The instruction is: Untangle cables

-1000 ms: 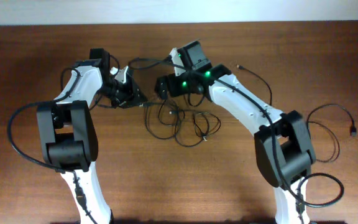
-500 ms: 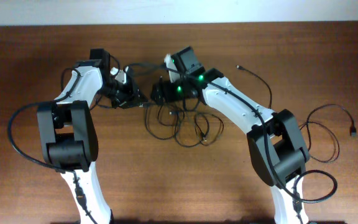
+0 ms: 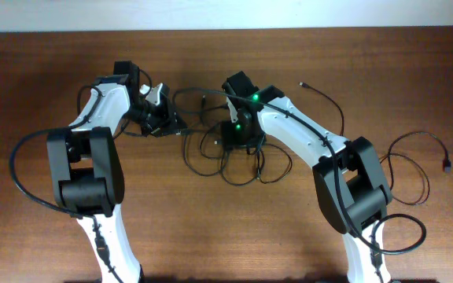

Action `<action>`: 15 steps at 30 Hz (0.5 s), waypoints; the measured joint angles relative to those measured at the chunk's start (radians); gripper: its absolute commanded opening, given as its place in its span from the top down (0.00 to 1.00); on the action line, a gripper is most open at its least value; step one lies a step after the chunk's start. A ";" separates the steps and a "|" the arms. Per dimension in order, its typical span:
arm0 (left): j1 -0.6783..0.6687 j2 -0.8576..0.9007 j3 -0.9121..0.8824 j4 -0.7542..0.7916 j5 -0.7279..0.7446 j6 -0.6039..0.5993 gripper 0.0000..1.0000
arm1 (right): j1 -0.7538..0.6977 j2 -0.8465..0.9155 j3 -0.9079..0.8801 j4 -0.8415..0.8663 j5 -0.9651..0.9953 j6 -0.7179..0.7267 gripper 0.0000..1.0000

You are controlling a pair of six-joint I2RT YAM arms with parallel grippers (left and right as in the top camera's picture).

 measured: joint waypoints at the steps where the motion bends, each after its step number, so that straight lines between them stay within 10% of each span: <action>1: 0.000 0.000 0.000 0.000 0.000 0.000 0.72 | 0.000 0.000 0.000 0.000 -0.003 0.006 0.63; 4: 0.000 0.000 0.000 0.000 0.000 0.000 0.72 | 0.006 0.010 0.000 0.008 -0.003 0.040 0.82; 15: -0.040 0.000 0.000 0.010 -0.028 -0.008 0.74 | 0.008 0.051 0.000 0.041 0.002 0.058 0.86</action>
